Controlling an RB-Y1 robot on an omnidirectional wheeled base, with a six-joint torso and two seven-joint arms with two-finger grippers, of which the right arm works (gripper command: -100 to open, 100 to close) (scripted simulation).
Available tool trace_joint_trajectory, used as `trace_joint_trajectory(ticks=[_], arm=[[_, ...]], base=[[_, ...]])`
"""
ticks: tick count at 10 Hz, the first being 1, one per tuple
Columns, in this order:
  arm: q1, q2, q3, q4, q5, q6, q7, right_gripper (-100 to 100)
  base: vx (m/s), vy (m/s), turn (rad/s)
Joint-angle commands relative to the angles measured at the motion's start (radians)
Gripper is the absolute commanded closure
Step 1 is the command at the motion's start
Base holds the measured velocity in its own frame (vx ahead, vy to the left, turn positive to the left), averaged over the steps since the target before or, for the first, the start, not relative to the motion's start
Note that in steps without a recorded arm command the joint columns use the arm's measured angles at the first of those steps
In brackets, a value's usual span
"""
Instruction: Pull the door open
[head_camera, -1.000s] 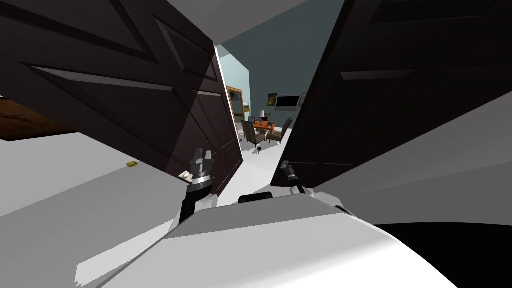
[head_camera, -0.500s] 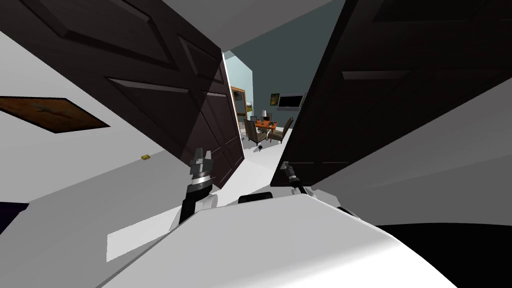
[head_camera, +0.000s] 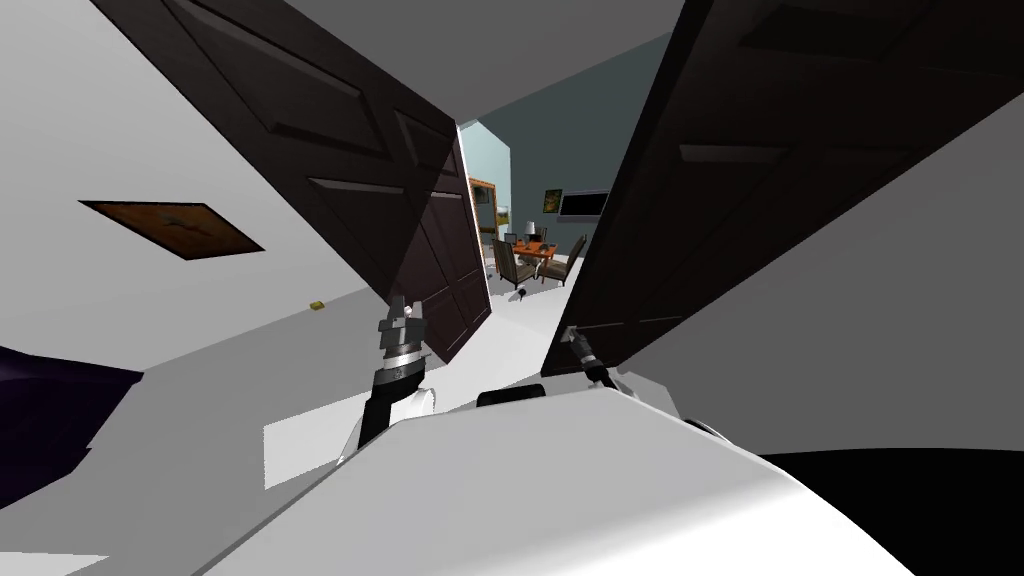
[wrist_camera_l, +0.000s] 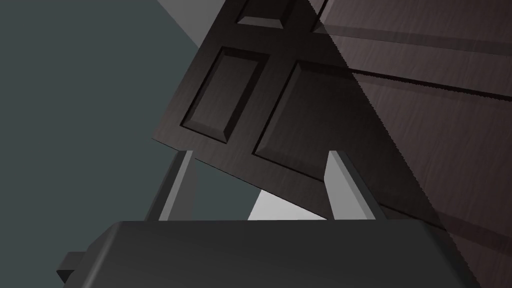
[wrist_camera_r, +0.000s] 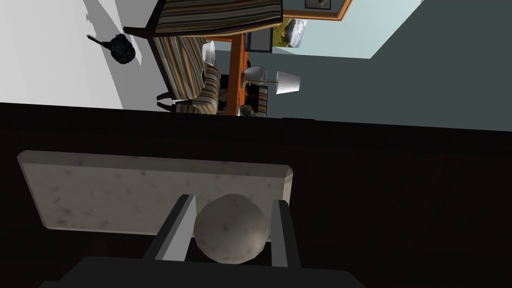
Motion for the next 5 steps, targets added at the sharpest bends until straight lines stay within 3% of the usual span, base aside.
trace_joint_trajectory(ticks=[1, 5], arm=[[0.020, -0.021, 0.022, -0.003, 0.005, -0.032, -0.019, 100], [0.059, -0.063, 0.065, -0.010, 0.013, -0.095, -0.056, 100]], base=[[-0.162, -0.044, 0.098], [-0.162, -0.058, 0.084]])
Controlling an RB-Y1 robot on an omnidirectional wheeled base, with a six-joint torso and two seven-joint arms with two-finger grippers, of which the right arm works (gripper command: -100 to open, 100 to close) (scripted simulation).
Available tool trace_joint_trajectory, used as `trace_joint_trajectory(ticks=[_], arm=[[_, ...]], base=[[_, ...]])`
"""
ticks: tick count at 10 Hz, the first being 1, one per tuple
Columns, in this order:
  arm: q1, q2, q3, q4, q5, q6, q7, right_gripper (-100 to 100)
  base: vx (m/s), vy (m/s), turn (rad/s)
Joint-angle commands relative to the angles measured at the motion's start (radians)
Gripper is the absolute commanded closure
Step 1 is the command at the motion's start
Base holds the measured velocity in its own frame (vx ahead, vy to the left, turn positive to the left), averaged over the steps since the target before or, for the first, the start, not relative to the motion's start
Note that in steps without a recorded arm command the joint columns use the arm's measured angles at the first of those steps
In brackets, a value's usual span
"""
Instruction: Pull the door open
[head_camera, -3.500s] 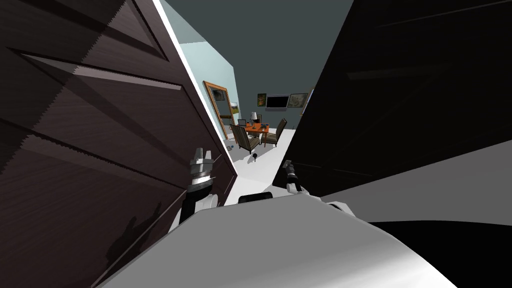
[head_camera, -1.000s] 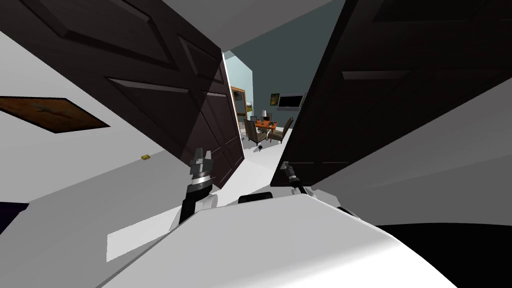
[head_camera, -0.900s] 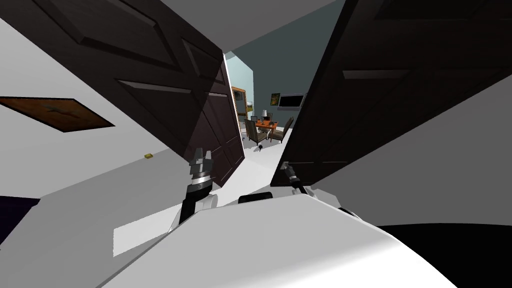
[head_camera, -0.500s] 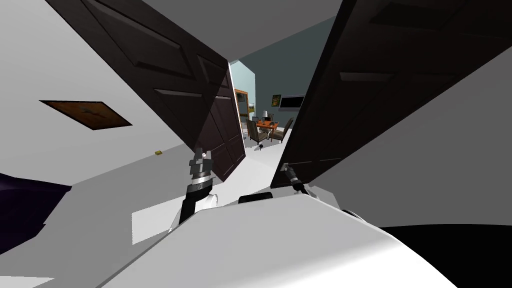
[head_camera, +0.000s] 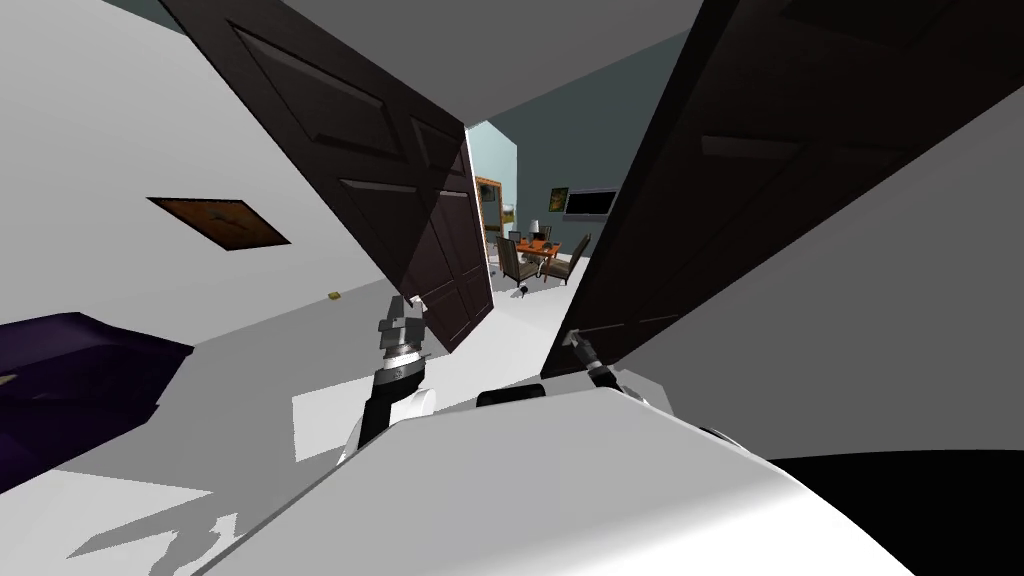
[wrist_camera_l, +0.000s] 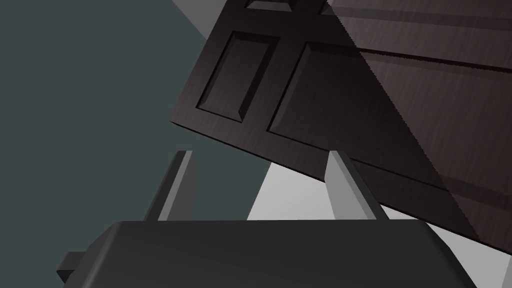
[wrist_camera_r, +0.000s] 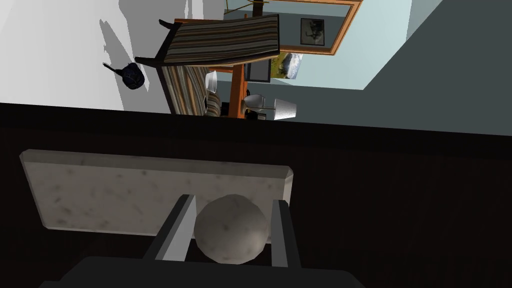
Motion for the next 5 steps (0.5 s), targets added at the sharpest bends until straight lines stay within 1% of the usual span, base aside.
trace_joint_trajectory(ticks=[1, 3, 4, 5], arm=[[0.021, -0.023, 0.021, -0.002, 0.004, -0.036, -0.019, 100], [0.043, -0.047, 0.045, -0.006, 0.009, -0.071, -0.040, 100], [0.033, -0.034, 0.039, -0.007, 0.009, -0.057, -0.030, 100], [0.047, -0.045, 0.054, 0.002, 0.007, -0.083, -0.038, 100]], base=[[-0.177, -0.091, 0.095], [-0.185, -0.066, 0.077], [-0.097, -0.025, 0.012], [-0.150, -0.045, 0.141]])
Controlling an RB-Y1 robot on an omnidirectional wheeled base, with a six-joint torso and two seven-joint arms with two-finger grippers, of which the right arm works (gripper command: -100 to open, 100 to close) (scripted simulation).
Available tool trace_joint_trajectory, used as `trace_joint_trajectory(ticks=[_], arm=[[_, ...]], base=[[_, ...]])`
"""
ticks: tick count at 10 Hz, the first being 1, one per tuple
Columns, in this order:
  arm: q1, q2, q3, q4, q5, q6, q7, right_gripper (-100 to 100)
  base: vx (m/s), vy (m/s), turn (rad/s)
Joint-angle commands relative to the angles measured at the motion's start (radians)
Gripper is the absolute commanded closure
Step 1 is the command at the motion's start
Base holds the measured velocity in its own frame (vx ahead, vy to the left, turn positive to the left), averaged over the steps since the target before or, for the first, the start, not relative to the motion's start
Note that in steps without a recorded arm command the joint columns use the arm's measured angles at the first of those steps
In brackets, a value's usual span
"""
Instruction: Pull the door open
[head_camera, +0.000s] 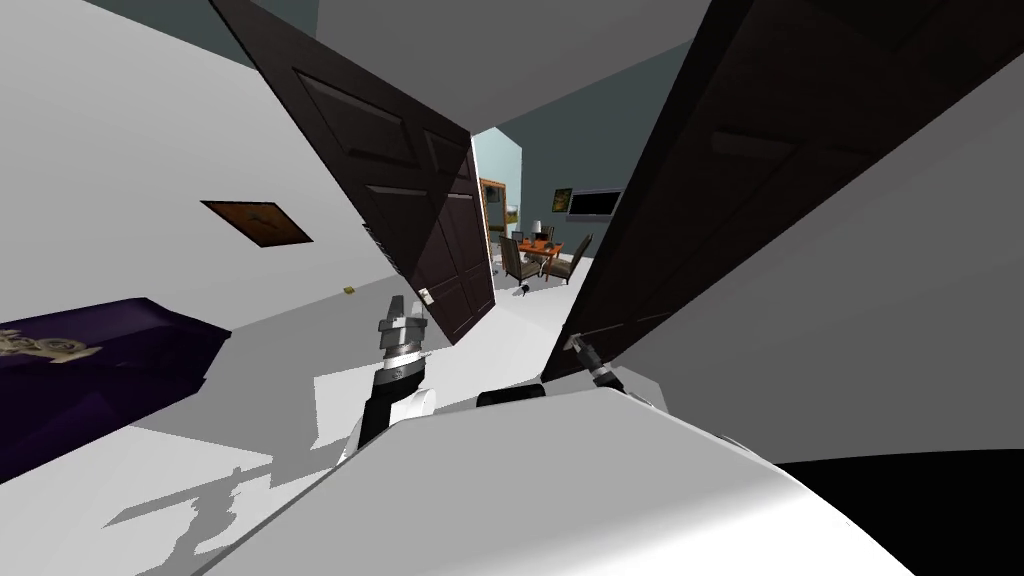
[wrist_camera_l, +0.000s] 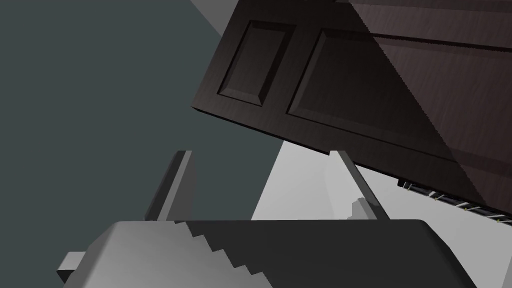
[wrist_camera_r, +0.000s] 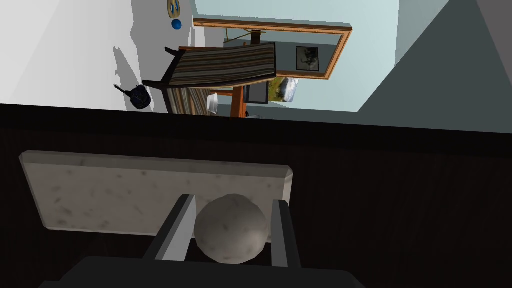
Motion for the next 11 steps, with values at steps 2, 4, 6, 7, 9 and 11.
trace_joint_trajectory(ticks=[2, 4, 6, 7, 9, 11], arm=[[0.013, -0.015, 0.014, 0.007, -0.005, -0.033, -0.009, 100], [0.025, -0.029, 0.028, 0.017, -0.010, -0.062, -0.017, 100], [0.035, -0.042, 0.040, 0.027, -0.014, -0.089, -0.024, 100], [0.039, -0.047, 0.045, 0.030, -0.016, -0.101, -0.027, 100], [0.040, -0.046, 0.050, 0.031, -0.015, -0.101, -0.027, 100], [0.019, -0.043, 0.063, 0.092, -0.009, -0.143, -0.040, 100]], base=[[-0.196, -0.075, 0.180], [-0.180, -0.087, 0.160], [-0.213, -0.093, 0.157], [-0.204, -0.064, 0.121], [-0.142, -0.044, 0.066], [-0.094, -0.031, 0.066]])
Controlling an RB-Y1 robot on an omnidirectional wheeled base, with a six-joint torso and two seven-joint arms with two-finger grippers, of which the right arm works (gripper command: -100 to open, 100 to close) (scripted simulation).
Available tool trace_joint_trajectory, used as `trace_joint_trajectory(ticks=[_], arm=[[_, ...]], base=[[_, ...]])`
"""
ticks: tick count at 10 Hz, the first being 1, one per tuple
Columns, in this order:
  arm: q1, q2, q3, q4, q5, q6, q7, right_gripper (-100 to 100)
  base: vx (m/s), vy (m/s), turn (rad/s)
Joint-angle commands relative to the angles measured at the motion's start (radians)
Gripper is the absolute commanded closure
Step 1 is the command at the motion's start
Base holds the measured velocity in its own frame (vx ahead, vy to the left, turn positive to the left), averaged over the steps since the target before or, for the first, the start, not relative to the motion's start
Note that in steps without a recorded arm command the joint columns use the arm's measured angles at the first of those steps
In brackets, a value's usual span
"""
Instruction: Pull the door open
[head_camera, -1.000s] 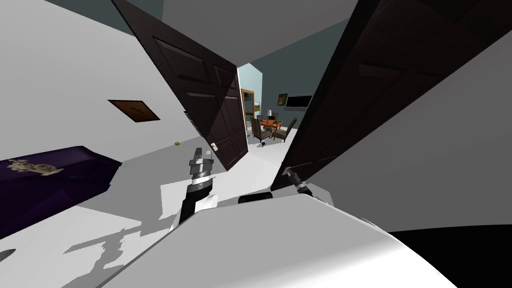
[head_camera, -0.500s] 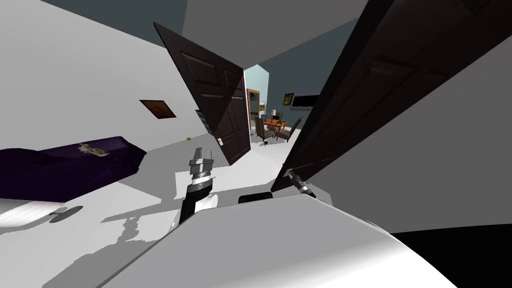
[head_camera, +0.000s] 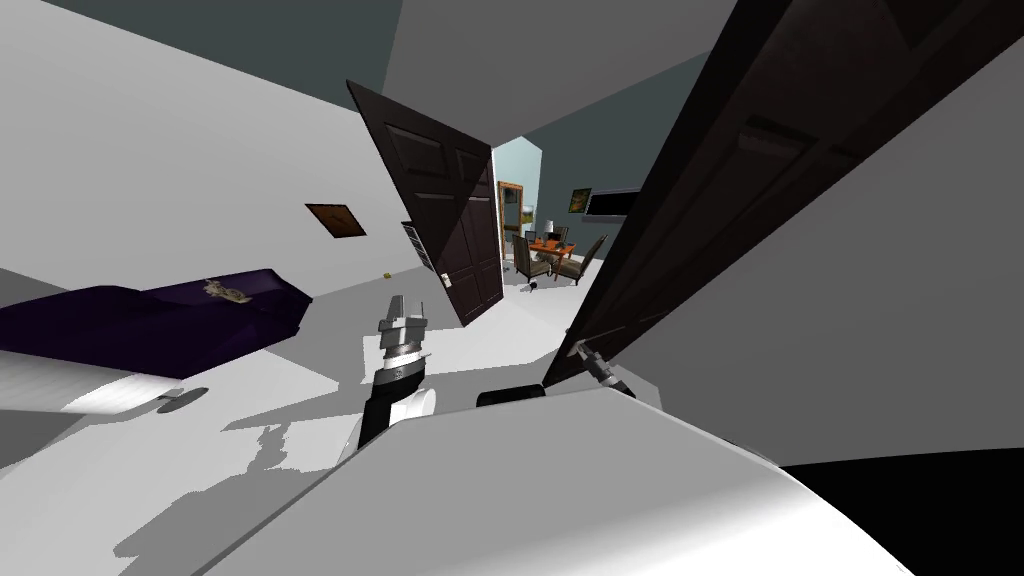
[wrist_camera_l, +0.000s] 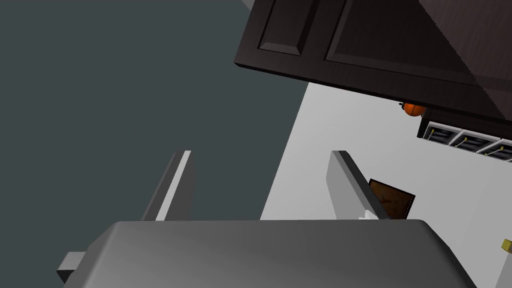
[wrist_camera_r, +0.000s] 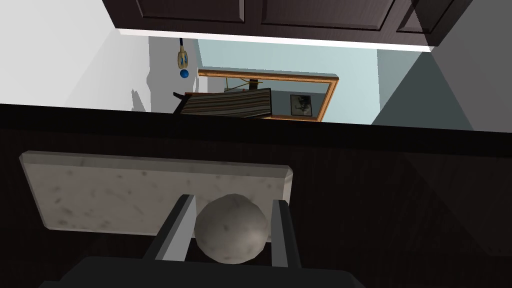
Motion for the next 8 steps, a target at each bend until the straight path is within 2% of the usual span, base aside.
trace_joint_trajectory(ticks=[1, 6, 7, 8], arm=[[-0.014, 0.001, 0.007, 0.036, 0.004, -0.029, -0.008, 100], [-0.061, 0.006, 0.027, 0.155, 0.014, -0.112, -0.032, 100], [-0.061, 0.006, 0.027, 0.155, 0.014, -0.112, -0.032, 100], [-0.071, 0.007, 0.031, 0.181, 0.017, -0.130, -0.037, 100]], base=[[-0.112, -0.046, 0.063], [-0.097, -0.035, 0.054], [-0.076, -0.029, 0.019], [-0.059, -0.024, 0.029]])
